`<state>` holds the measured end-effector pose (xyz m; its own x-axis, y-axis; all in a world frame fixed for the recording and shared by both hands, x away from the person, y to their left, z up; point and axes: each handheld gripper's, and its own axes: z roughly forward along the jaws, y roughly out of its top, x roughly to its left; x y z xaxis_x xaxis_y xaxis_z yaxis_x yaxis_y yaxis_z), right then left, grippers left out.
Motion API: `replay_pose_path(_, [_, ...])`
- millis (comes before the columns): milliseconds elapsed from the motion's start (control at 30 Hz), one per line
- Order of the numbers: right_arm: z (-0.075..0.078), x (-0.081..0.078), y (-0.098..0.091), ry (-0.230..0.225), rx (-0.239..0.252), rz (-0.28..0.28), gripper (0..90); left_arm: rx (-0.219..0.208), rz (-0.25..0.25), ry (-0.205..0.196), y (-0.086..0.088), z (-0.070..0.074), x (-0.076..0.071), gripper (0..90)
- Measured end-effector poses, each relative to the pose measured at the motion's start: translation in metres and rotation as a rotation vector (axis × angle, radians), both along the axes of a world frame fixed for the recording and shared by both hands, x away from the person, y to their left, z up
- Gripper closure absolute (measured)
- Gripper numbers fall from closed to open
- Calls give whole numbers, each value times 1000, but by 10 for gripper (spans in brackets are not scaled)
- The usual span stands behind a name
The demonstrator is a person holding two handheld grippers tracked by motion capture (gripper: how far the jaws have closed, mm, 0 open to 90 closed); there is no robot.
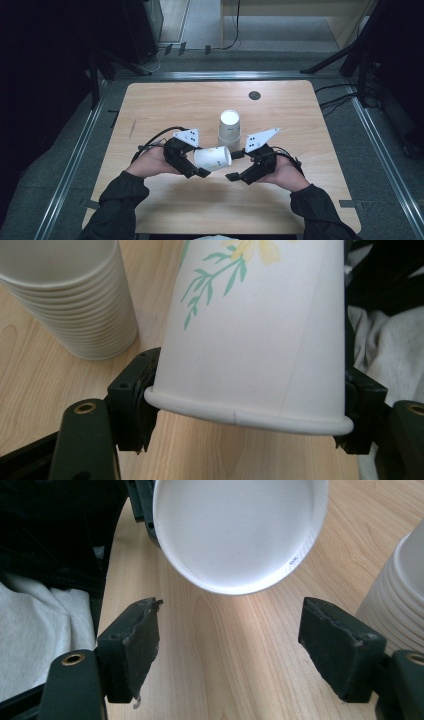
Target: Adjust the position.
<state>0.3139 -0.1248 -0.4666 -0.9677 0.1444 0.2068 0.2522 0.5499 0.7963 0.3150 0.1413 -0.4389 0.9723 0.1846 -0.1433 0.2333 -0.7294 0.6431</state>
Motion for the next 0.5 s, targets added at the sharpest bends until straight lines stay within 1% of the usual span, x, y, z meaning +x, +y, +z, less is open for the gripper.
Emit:
replay_pose_path(33, [0, 0, 0, -4, 1, -2, 247, 21, -11, -10, 0, 3, 0, 265])
replay_pose_path(67, [0, 0, -1, -3, -2, -4, 247, 31, -18, -2, -1, 5, 1, 265])
replay_pose_path(133, [0, 1, -2, -6, -1, -7, 247, 64, -27, -12, -3, 10, 3, 265])
replay_pose_path(167, [-1, 1, -2, -3, -3, -10, 247, 83, -29, -4, -5, 11, 5, 265])
replay_pose_path(200, [-1, 2, -2, -4, -7, -11, 247, 102, -31, -15, -8, 14, 6, 265])
replay_pose_path(267, [-2, 2, -1, -6, -11, -14, 247, 118, -34, -8, -12, 15, 7, 264])
replay_pose_path(333, [-1, 2, -1, -8, -11, -16, 246, 137, -32, -8, -18, 14, 8, 264])
replay_pose_path(367, [-1, 2, -2, -13, -10, -18, 246, 146, -39, -19, -19, 13, 8, 265])
replay_pose_path(433, [-1, 2, -3, -19, -6, -21, 246, 174, -52, -8, -23, 9, 8, 265])
replay_pose_path(467, [-1, 2, -3, -17, -5, -21, 246, 194, -58, -11, -24, 6, 7, 265])
replay_pose_path(500, [-1, 2, -3, -16, -6, -22, 247, 211, -59, -5, -25, 3, 6, 265])
